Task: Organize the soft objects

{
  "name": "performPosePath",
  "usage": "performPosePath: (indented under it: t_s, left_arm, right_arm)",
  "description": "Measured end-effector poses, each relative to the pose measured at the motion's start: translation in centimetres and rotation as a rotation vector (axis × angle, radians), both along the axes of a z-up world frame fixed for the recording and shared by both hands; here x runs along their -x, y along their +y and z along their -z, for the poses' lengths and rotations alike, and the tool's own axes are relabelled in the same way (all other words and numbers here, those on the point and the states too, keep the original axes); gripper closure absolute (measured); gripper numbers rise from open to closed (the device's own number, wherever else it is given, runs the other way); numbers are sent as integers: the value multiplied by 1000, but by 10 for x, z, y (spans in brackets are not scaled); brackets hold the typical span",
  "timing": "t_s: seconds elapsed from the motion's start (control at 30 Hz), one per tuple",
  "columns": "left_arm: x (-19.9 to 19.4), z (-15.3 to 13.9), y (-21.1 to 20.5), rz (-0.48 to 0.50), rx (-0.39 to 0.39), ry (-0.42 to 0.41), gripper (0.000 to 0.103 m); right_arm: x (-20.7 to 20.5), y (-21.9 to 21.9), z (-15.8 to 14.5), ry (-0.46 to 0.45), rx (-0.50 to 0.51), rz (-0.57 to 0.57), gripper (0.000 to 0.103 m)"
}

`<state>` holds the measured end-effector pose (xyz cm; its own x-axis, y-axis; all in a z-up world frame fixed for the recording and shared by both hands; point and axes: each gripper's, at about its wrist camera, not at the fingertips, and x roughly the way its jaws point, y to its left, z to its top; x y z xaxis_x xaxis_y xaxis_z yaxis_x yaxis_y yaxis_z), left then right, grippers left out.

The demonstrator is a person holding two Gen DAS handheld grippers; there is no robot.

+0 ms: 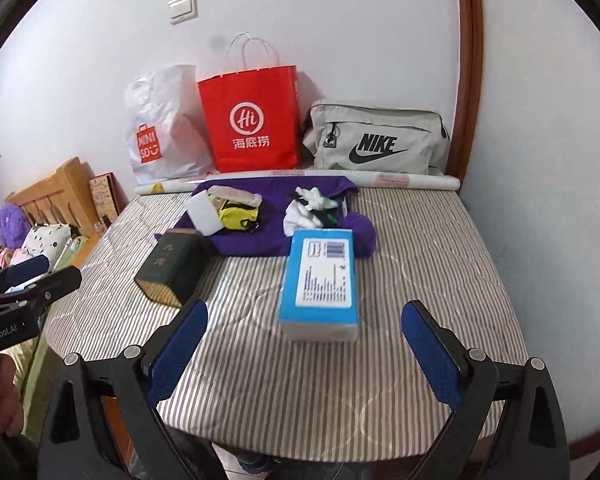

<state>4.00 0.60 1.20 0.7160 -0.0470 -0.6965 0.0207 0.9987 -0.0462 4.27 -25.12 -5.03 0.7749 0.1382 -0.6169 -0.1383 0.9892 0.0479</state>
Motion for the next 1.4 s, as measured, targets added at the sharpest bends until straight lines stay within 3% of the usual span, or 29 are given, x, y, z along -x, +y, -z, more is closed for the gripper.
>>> performPosePath:
  t_s: [0.33, 1.4]
  left_arm:
    - [15, -1, -1, -6, -8, -14, 21]
    - [17, 3, -2, -7, 15, 2, 21]
  right_arm:
    - [21, 12, 6, -8, 16, -34, 6]
    - [26, 7, 6, -14, 10, -21, 6]
